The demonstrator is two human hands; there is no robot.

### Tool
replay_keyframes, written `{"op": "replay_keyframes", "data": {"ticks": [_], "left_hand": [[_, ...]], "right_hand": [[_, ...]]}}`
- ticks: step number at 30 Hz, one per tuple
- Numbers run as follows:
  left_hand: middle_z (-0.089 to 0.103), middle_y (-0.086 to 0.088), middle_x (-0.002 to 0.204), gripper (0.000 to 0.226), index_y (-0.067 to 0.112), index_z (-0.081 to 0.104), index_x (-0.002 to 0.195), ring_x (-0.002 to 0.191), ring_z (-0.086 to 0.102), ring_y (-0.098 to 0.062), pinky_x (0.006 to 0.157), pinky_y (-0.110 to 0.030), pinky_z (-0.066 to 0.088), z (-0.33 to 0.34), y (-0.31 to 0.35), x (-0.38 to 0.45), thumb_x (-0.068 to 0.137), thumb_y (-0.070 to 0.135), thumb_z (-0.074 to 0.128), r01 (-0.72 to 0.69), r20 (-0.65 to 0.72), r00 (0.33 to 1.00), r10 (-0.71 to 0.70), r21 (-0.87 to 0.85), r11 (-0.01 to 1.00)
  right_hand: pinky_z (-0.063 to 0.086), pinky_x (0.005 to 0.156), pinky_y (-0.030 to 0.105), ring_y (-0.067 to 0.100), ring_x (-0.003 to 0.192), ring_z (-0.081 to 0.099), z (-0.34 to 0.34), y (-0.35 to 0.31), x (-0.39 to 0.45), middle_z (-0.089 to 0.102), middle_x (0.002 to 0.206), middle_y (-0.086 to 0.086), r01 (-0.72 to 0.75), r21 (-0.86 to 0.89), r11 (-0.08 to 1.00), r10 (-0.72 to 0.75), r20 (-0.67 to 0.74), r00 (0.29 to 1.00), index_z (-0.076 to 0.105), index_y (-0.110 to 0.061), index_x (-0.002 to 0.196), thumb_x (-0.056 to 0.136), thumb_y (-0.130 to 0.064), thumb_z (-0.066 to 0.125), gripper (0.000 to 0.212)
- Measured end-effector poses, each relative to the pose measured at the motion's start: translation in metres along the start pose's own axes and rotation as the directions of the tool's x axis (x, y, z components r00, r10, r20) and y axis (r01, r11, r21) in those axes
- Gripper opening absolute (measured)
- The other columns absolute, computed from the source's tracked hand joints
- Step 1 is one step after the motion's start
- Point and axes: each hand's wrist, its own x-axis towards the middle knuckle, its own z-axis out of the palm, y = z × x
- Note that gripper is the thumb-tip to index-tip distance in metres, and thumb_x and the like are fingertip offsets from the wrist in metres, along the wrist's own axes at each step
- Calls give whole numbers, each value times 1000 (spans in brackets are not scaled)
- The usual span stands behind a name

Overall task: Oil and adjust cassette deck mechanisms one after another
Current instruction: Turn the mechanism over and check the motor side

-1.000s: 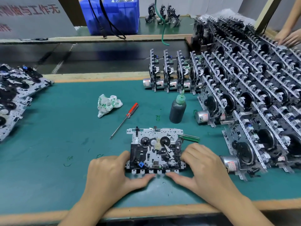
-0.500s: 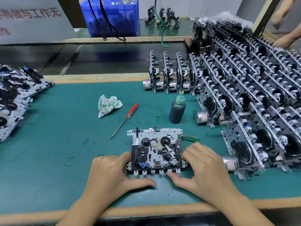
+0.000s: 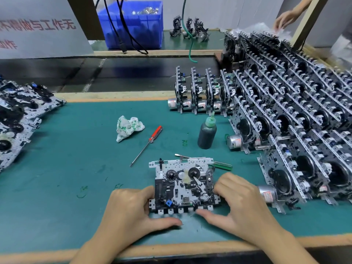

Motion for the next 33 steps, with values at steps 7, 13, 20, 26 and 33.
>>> {"op": "replay_keyframes", "data": {"ticks": [7,13,20,26,33], "left_hand": [[33,7,35,51,22,41,52,37,27,-6,43,-19,23,-10,1,-2,74,67,48,192,28,978,-209,-523,830],[39,-5,28,68,7,42,39,31,35,-10,40,-17,32,-22,13,4,79,62,40,270,-61,915,-399,-642,717],[39,-5,29,74,10,40,37,34,35,-14,43,-20,32,-26,7,19,73,74,33,423,82,880,-467,-583,694],[62,10,67,43,31,57,67,69,58,-9,64,-30,43,-32,0,25,79,67,36,301,-265,881,-391,-325,897],[56,15,89,23,32,71,94,89,50,-4,81,-12,35,-35,29,46,81,47,59,-94,-155,987,45,-321,942]], "right_hand": [[28,54,20,5,56,33,-13,-15,11,35,60,-13,-200,399,895,181,85,980,44,-20,62,78,-67,53,50],[40,56,19,11,48,50,-19,-32,24,52,46,2,-491,793,361,417,334,845,54,-16,45,73,-59,56,51],[37,52,16,10,42,43,-16,-37,32,45,40,6,-586,732,347,496,387,777,48,-13,39,65,-70,54,62],[43,64,21,4,78,54,-17,-29,26,54,85,-18,-489,351,799,473,135,871,49,-36,74,52,-82,56,52],[45,91,29,7,104,58,-12,-25,42,61,101,-19,-410,692,595,353,234,906,62,-38,95,64,-34,77,35]]}}
